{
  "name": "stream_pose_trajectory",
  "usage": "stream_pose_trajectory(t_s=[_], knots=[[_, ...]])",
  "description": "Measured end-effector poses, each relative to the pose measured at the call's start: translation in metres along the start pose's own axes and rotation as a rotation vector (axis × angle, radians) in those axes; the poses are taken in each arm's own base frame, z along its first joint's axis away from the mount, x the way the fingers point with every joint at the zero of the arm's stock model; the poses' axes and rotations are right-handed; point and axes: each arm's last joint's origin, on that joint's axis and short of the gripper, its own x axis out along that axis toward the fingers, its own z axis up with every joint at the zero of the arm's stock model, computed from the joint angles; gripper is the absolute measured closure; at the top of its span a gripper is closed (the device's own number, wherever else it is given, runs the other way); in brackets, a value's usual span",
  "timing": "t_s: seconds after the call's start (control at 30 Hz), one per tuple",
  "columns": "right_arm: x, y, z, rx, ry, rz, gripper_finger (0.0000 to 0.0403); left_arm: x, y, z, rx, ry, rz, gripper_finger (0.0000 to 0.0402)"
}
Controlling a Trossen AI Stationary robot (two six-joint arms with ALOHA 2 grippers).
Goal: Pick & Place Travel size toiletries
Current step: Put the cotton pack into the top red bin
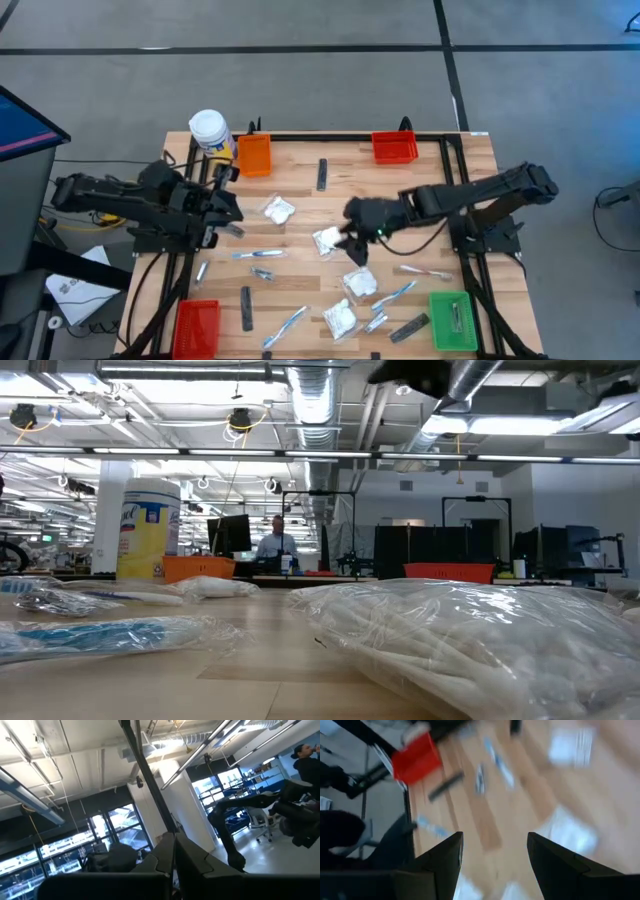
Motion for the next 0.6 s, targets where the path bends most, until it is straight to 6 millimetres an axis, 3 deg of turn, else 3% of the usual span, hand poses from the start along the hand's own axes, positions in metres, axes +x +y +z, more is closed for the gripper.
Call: stream_pose_trajectory(t_s=[0.3,0.6], knots=[[-0.004,-0.027,0.050,-0.311,-0.296,-0.011,0.0188,-0.007,-0.001,0.009,-0.018,-0.004,0.001,0.0394],[-0.004,-0.050,0.068,-0.446,-0.428,-0.065,0.0188,-0.007,-0.001,0.010,0.055,-0.013,0.001,0.0394]])
